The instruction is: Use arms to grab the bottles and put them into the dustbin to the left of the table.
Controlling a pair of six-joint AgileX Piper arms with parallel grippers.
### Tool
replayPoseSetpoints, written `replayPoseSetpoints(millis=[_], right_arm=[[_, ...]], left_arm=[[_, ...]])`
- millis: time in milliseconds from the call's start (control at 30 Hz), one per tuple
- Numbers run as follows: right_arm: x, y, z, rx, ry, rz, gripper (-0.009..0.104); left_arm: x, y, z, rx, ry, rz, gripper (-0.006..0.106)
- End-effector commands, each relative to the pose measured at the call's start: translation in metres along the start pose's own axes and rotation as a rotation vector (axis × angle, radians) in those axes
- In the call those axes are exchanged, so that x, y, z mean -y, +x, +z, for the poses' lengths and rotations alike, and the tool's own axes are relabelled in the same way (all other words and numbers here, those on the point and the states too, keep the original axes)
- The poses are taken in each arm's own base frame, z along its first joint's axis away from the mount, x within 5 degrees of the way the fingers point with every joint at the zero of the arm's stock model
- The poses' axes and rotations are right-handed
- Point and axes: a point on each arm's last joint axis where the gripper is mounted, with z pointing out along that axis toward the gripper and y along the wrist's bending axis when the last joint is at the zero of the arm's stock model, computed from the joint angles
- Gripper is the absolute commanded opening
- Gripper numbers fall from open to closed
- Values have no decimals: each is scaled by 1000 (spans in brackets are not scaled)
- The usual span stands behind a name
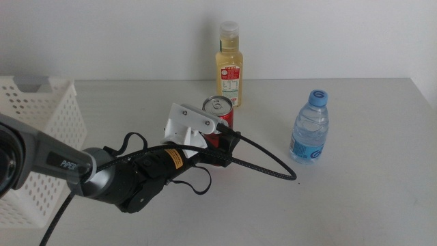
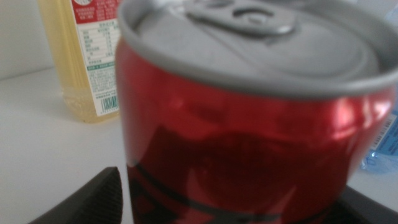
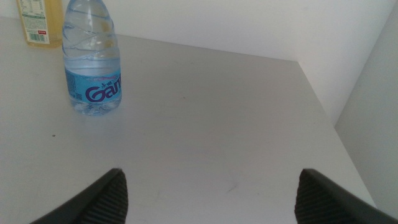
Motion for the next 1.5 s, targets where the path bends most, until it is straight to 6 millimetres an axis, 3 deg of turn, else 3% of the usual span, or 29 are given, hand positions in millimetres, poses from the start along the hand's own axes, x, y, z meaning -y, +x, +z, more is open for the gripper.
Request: replayPoseSetpoints(millis=[0, 133, 267, 300, 800, 1000, 1267, 1467], right_arm=[[2, -10, -3, 99, 26, -18, 75], [2, -10, -3, 99, 26, -18, 75], [2, -10, -3, 99, 26, -18, 75], [2, -10, -3, 99, 26, -18, 75], [2, -10, -3, 99, 26, -18, 75], [2, -10, -3, 99, 26, -18, 75], [2, -10, -3, 99, 26, -18, 75], [2, -10, -3, 99, 26, -18, 75]], left_arm=[[5, -30, -1, 156, 28, -6, 88], [6, -30, -1, 156, 34, 4, 71], [5, -30, -1, 156, 32, 2, 44], [4, -36, -3, 158, 25, 5, 19], [-4, -105, -49, 64, -152, 12, 18], [-40, -141, -78, -135, -327, -130, 18], [-85, -203, -130, -470, -455, -101, 18], [-129, -235, -179, -592, -538, -73, 18]])
